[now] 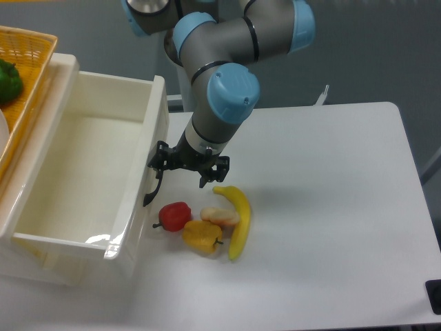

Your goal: Slide open the top white drawer

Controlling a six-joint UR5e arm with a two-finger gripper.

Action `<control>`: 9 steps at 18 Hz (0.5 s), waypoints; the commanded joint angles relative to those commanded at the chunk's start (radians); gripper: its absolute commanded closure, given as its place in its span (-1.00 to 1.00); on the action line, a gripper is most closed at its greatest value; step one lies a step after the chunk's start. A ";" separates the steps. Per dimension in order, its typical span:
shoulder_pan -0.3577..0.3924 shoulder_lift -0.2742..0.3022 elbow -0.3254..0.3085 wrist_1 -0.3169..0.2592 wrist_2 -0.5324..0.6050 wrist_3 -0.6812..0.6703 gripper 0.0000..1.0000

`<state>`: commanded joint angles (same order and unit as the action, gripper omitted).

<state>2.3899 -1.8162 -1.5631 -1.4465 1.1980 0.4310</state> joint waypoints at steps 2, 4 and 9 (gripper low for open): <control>0.006 0.000 0.005 0.006 0.006 0.002 -1.00; 0.017 0.002 0.018 0.014 0.020 0.006 -1.00; 0.054 0.002 0.040 0.020 0.061 0.196 -1.00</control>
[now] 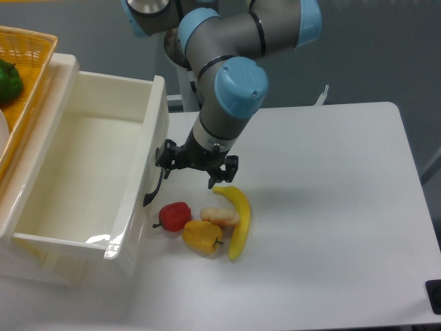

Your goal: Slide open the top white drawer

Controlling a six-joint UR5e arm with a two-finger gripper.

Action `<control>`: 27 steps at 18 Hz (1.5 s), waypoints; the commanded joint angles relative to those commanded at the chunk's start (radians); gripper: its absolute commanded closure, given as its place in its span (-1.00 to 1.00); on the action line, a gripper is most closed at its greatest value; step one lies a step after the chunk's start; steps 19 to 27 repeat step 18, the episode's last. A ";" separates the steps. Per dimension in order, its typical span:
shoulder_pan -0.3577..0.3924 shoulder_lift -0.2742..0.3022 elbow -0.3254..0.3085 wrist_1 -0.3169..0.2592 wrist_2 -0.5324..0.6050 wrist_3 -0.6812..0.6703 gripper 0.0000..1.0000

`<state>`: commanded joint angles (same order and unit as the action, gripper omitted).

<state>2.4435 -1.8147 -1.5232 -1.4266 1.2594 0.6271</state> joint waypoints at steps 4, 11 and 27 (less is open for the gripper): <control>0.031 0.000 0.005 0.037 0.084 0.110 -1.00; 0.051 0.000 0.006 0.023 0.313 0.428 -1.00; 0.052 0.003 0.005 0.014 0.328 0.474 -1.00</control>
